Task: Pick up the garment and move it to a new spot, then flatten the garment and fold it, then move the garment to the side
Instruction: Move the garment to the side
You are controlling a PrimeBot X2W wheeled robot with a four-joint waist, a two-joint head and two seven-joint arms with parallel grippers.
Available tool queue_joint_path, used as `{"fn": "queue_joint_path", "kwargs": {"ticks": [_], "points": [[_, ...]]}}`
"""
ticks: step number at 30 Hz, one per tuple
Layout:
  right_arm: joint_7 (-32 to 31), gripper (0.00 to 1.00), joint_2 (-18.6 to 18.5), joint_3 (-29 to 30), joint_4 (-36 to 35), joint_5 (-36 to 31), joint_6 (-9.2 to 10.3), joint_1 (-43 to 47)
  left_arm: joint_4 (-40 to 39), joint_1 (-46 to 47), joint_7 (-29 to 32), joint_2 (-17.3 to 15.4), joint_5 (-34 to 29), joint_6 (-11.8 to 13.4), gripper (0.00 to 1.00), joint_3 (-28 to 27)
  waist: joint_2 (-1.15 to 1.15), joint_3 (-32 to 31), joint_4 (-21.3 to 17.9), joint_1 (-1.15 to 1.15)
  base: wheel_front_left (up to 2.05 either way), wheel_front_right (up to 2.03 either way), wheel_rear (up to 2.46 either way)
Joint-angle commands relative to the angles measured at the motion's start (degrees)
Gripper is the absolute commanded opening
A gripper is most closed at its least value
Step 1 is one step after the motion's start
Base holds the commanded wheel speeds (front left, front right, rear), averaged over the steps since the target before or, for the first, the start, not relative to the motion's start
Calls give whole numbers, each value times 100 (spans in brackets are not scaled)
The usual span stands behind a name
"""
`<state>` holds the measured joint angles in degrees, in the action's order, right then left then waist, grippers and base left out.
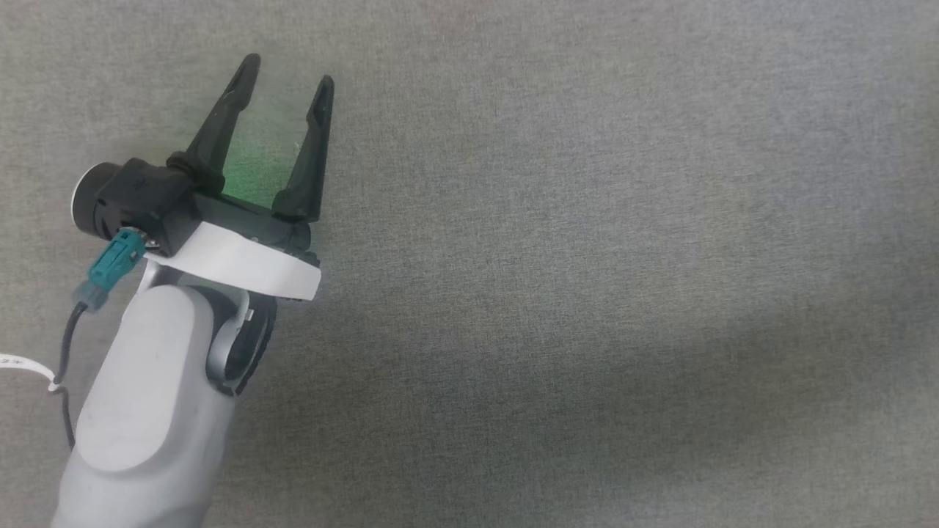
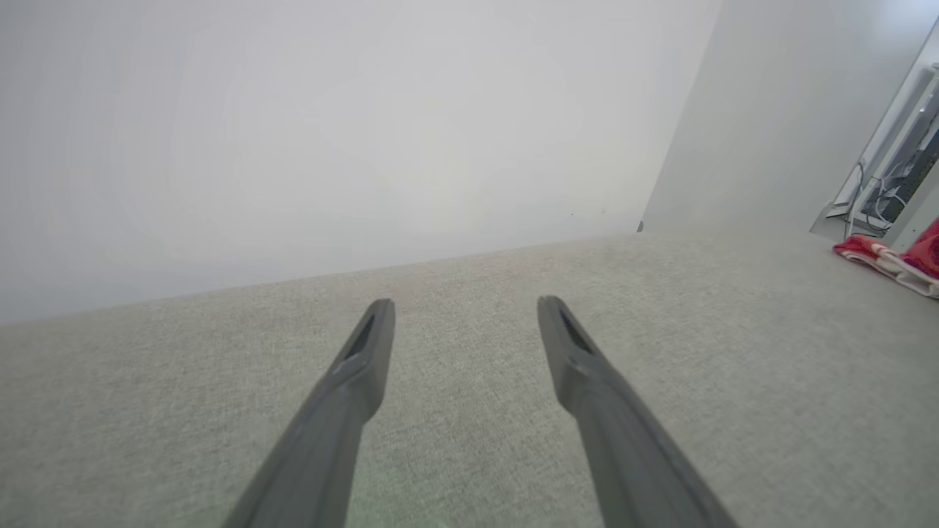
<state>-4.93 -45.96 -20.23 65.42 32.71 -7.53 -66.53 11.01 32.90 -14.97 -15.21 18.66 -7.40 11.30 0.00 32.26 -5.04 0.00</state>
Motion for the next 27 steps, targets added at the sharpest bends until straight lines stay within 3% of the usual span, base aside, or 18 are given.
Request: {"fn": "queue_joint_path", "kwargs": {"ticks": [1, 16, 27], "points": [[92, 100, 25, -21, 37, 58, 8, -63, -40, -85, -27, 10, 73, -8, 100, -44, 0, -92, -1, 0, 0, 0, 0], [637, 100, 504, -276, -285, 686, 8, 378, -180, -749, -27, -48, 42, -8, 100, -421, 0, -869, 171, 0, 0, 0, 0], [1607, 100, 997, -506, -728, 1035, 8, 1214, -245, -1385, -27, 8, 74, -8, 100, -721, 0, -1531, 426, 0, 0, 0, 0]]}}
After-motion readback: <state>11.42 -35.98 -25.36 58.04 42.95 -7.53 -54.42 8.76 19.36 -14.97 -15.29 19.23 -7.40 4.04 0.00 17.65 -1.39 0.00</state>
